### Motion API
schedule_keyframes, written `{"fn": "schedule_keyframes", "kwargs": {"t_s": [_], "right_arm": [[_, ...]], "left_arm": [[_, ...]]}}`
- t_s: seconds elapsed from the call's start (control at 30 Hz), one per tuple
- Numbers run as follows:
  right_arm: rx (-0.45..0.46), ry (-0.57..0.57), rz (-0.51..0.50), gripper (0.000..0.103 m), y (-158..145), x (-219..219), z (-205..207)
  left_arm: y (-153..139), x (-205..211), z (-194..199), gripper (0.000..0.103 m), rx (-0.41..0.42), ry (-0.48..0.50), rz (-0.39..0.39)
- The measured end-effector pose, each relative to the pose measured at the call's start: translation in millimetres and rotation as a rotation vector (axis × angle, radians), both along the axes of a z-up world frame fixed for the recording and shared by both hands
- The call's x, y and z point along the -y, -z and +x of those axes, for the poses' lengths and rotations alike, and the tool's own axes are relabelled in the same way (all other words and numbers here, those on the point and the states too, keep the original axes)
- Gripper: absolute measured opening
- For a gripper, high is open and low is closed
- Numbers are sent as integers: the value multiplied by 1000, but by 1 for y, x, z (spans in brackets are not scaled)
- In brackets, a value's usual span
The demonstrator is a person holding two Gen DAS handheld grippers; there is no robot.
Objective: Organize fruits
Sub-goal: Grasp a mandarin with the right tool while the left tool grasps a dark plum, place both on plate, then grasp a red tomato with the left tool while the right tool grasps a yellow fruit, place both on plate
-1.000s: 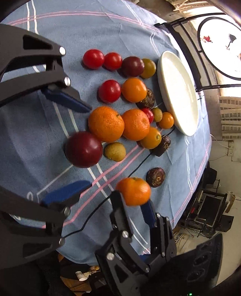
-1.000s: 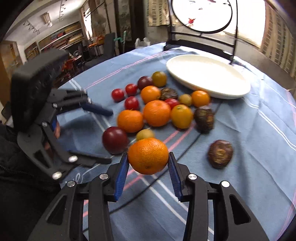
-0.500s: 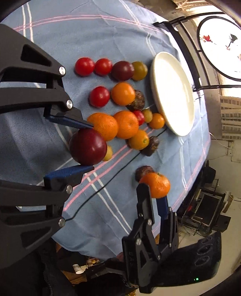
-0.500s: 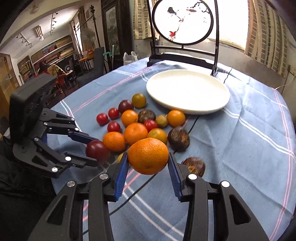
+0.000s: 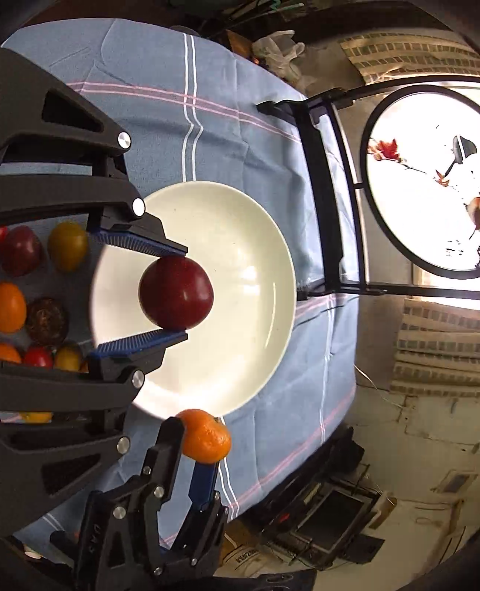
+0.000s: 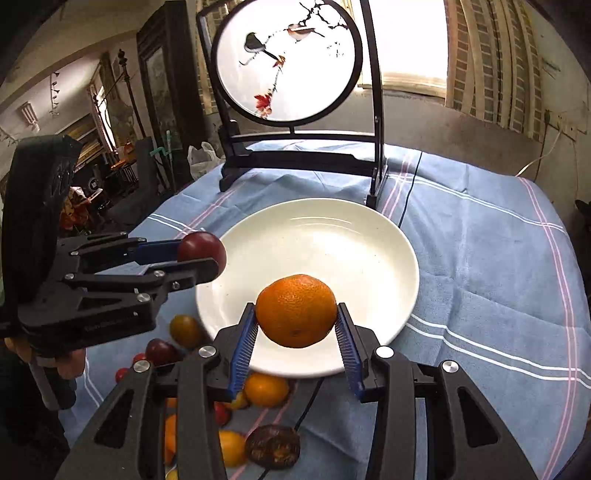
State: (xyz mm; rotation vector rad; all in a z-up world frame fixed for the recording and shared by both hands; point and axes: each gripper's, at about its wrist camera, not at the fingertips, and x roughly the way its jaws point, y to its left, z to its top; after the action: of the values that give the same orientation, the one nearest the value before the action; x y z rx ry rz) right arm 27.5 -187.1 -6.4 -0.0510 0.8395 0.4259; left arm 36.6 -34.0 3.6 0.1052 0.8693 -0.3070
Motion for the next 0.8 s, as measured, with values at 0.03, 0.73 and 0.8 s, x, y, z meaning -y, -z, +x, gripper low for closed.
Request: {"fn": "schedule_keyframes", "kwargs": {"t_s": [0.03, 0.73, 0.8], "right_arm": [[-17, 7, -9, 43, 6, -2, 10], [28, -54, -17, 62, -7, 6, -43], [28, -138, -3, 62, -7, 4, -85]], "left_arm": [[6, 1, 7, 39, -12, -6, 17], [-5, -42, -39, 77, 70, 35, 54], [-6, -56, -70, 79, 93, 71, 69]]}}
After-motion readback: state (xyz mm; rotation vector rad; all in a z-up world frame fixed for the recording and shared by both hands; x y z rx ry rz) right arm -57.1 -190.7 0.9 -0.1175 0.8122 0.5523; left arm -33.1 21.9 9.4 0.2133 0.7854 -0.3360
